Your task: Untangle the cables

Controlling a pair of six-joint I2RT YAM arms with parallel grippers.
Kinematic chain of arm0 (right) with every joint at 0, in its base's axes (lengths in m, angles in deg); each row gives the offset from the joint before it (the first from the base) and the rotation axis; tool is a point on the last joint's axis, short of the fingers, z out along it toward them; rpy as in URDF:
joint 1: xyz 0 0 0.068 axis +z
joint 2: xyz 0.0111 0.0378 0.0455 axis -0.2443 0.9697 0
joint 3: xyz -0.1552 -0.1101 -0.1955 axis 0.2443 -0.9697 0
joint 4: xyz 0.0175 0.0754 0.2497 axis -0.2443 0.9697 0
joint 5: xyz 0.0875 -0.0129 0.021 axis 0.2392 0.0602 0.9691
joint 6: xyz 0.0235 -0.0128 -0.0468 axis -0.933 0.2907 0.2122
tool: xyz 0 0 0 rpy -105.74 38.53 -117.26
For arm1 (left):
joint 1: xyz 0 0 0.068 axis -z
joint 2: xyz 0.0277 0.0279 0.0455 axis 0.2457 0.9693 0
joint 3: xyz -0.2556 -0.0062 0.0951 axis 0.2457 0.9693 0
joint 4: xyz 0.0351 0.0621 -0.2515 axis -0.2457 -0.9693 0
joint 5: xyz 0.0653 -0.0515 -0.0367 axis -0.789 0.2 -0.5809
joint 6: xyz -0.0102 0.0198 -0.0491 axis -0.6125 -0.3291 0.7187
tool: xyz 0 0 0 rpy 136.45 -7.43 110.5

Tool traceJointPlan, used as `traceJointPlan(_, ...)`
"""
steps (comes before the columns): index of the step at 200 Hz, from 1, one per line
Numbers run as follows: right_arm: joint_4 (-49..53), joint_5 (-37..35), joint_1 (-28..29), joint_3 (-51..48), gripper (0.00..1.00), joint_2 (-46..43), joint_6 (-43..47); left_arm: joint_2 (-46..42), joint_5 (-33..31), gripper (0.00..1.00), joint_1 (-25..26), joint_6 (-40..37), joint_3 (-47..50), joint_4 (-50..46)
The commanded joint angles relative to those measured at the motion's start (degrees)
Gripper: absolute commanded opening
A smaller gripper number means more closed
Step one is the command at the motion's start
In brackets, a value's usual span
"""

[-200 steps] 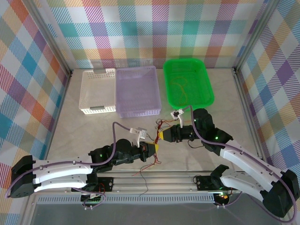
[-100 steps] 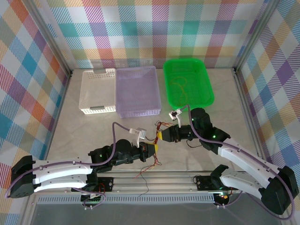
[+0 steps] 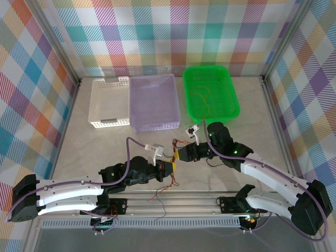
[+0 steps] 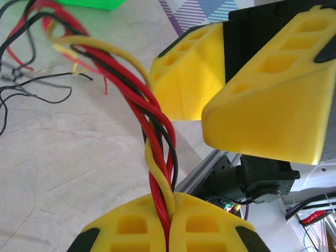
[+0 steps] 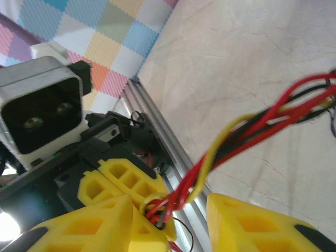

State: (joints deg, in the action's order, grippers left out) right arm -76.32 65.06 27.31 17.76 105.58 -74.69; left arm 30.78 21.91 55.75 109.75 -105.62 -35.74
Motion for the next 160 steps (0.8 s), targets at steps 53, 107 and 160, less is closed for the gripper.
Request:
traceJointPlan(53,2.99,-3.9,0.3,2.91,0.37,0.13,3.41,0.19,-0.7,0.0,0.11,-0.91,-1.67,0.74)
traceJointPlan(107,0.04,-2.41,0.3,2.59,0.37,2.02,2.59,0.82,-0.59,0.0,0.51,-1.44,-2.66,0.48)
traceJointPlan(160,-2.08,-1.32,0.3,2.15,0.36,3.32,1.88,1.84,-0.42,0.0,0.75,-1.59,-2.9,0.92)
